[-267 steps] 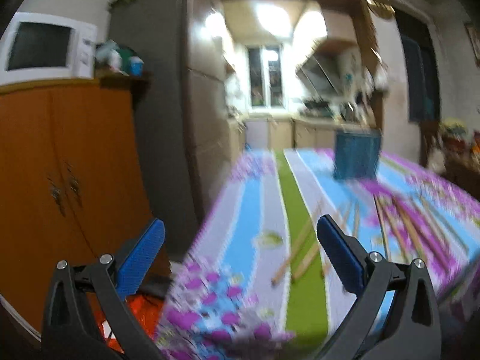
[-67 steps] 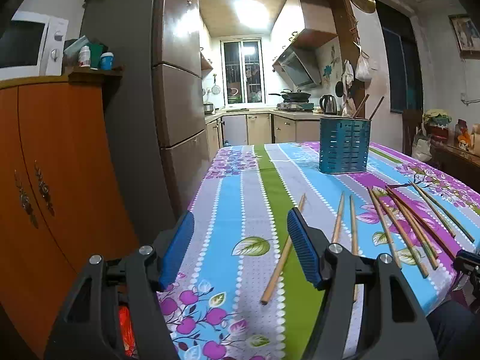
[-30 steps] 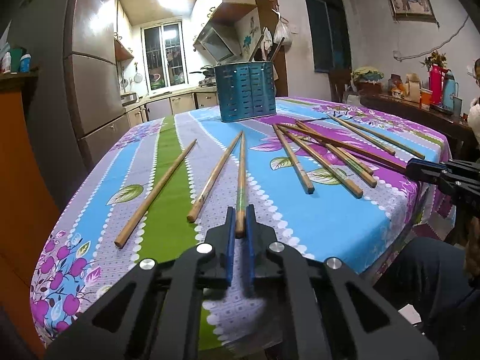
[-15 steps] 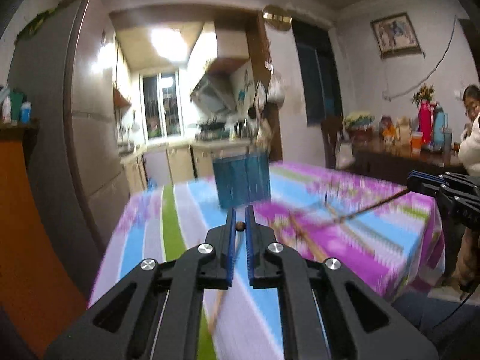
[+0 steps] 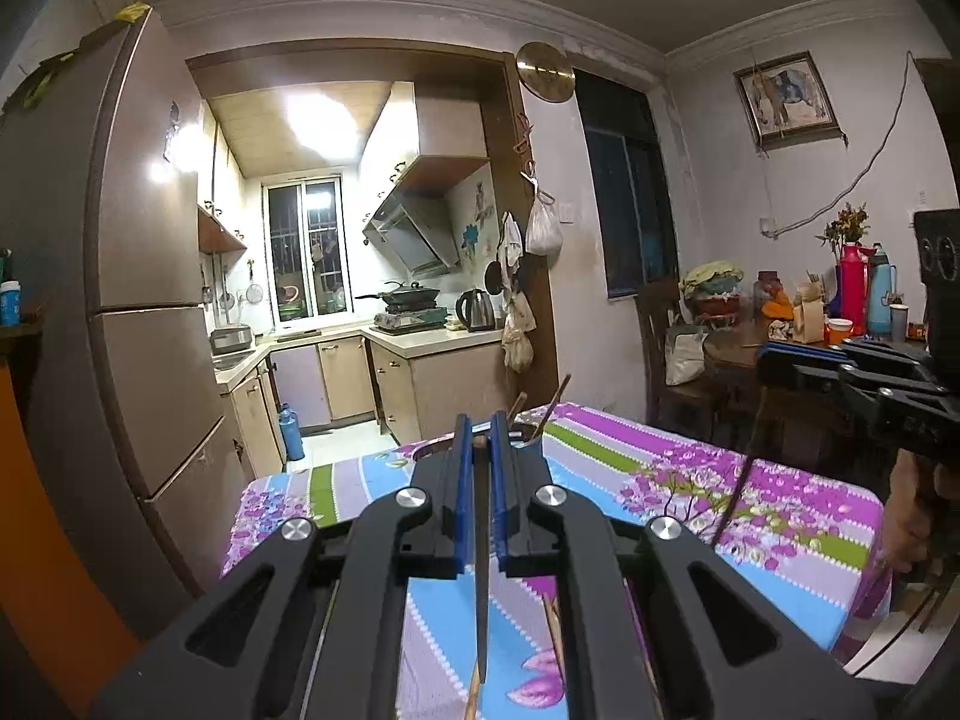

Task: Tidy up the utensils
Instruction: 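Lift and carry the left tool's chopstick above the holder while the right tool carries its own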

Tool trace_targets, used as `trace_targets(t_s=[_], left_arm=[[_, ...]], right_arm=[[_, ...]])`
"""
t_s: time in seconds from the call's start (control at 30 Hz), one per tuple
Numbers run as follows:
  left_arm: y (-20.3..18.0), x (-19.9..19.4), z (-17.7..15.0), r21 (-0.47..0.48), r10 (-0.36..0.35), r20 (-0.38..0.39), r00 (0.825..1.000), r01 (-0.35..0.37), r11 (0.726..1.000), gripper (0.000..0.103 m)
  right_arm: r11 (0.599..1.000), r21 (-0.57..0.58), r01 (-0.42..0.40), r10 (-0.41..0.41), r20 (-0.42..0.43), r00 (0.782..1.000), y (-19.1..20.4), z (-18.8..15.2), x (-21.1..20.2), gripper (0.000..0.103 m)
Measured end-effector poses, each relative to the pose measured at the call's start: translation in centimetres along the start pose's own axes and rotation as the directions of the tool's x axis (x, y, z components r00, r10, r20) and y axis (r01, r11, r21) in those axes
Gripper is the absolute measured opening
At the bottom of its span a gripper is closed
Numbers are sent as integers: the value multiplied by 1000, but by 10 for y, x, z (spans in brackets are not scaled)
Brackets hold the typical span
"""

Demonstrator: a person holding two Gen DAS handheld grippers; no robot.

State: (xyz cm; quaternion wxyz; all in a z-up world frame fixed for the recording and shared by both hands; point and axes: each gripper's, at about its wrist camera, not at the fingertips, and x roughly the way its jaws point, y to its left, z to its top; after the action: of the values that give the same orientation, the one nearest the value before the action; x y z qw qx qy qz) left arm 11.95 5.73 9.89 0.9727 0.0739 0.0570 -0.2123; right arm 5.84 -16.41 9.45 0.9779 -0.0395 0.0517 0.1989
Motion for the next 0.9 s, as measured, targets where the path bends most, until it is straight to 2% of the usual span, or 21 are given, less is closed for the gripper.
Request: trace_targets(t_s=[0.37, 0.9], left_arm=[[6, 22, 49, -52, -14, 11, 1000, 15, 999, 5], [6, 68, 130, -34, 11, 52, 999, -9, 999, 5]], right_arm=[[999, 31, -38, 39, -6, 999, -25, 68, 37, 7], [999, 54, 8, -10, 25, 1000, -84, 140, 91, 7]])
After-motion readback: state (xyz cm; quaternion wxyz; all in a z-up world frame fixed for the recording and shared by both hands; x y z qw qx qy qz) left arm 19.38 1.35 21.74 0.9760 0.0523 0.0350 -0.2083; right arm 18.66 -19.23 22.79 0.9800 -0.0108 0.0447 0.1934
